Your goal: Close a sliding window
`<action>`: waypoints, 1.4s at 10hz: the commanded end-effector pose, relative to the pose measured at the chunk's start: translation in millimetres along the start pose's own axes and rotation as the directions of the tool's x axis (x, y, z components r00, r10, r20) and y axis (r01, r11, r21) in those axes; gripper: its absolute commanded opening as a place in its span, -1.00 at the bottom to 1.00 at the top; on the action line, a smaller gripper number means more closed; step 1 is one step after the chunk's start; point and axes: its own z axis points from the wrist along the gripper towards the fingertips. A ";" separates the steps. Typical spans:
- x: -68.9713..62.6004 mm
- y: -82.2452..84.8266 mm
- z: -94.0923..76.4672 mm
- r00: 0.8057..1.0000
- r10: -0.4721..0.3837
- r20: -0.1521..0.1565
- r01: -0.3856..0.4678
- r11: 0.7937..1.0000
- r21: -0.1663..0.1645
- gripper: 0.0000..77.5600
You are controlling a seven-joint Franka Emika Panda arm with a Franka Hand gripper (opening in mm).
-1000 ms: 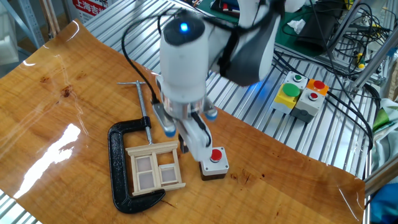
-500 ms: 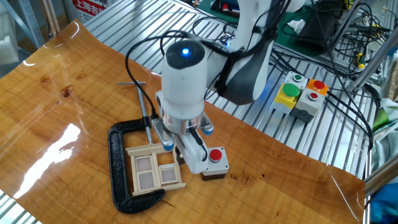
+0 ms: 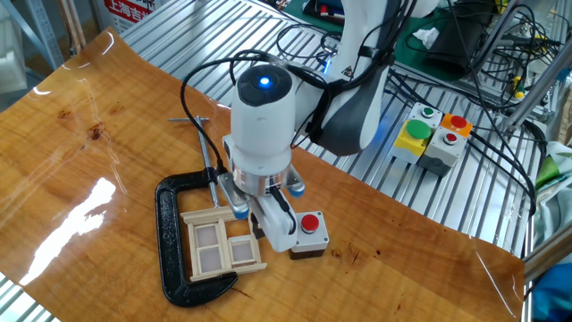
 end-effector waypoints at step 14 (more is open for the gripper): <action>-9.5 -19.6 48.6 0.997 -0.040 0.064 0.039 0.999 0.009 -1.00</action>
